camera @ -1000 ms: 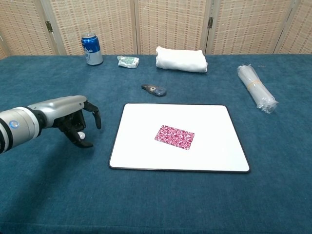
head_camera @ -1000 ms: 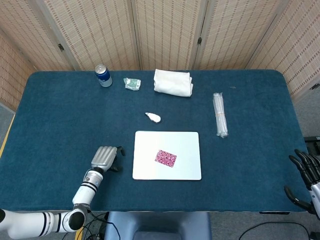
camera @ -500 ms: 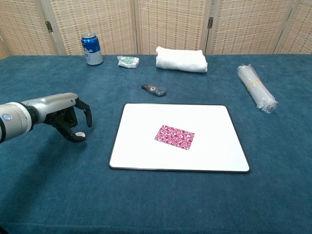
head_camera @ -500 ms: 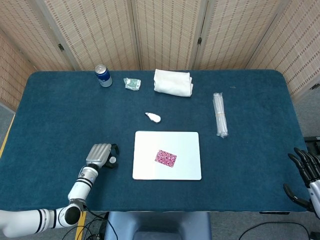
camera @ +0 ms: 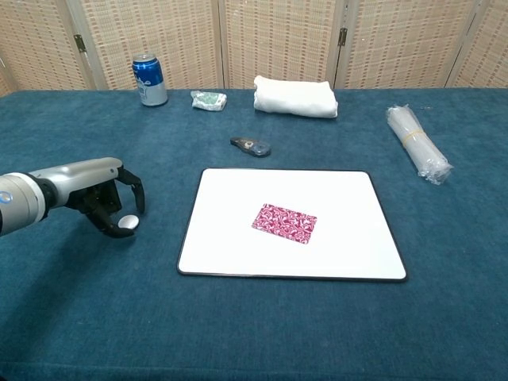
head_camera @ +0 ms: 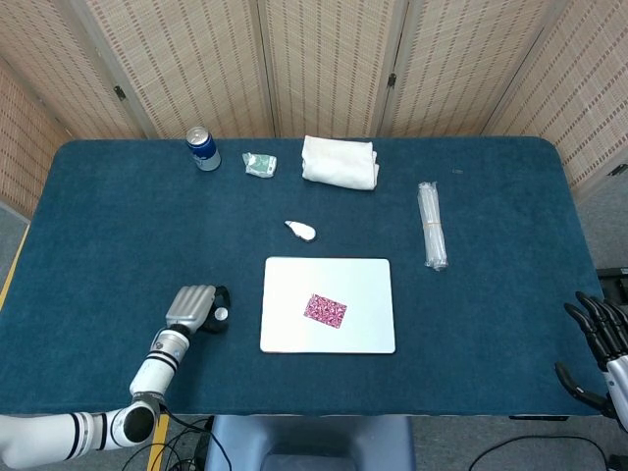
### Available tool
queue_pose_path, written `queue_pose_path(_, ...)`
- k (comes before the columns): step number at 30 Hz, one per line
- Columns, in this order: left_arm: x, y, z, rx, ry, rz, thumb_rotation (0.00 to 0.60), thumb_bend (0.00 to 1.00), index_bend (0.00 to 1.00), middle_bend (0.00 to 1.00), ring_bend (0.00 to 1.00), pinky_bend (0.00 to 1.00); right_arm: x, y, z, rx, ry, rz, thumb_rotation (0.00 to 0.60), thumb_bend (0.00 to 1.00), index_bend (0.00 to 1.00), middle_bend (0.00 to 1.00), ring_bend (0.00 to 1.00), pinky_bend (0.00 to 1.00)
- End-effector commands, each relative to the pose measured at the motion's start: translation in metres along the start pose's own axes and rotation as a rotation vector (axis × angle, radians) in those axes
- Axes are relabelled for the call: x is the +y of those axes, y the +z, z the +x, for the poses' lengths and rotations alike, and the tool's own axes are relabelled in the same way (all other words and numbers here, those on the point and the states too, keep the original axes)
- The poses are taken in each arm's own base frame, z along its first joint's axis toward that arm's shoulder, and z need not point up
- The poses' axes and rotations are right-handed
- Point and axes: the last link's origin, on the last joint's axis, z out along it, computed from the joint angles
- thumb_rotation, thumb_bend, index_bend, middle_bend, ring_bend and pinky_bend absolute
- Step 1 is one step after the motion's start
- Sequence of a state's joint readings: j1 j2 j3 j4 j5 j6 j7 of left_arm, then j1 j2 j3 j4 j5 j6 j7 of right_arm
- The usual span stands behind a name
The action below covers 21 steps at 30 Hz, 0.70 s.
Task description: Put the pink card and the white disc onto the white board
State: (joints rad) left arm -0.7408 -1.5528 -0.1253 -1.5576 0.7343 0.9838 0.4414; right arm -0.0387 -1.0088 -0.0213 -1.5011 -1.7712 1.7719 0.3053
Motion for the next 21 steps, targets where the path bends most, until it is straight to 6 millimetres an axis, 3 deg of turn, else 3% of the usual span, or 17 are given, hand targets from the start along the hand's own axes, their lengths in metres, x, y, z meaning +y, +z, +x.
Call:
queue_pose_path(1,-0.0026,0.0011,-0.0014,0.002,0.008,0.004,0.600,0.32,0.47,1.00,1.00,1.00,-0.0001,0.0005,-0.0005,-0.002,-0.001,0.000,0.600,0.28,0.00,0.00,0.00,0.00)
queue_pose_path(12,-0.0113,0.0019,-0.0028,-0.041,-0.016,0.009,0.600,0.32,0.53,1.00,1.00,1.00,-0.0011,0.0016,-0.0017,-0.003,-0.007,-0.004,0.600,0.29,0.00,0.00,0.00,0.00)
queue_pose_path(21,-0.0057,0.0007,-0.0024,-0.032,-0.034,-0.013,0.600,0.32,0.58,1.00,1.00,1.00,-0.0020,-0.0003,-0.0008,0.001,-0.006,0.000,0.600,0.29,0.00,0.00,0.00,0.00)
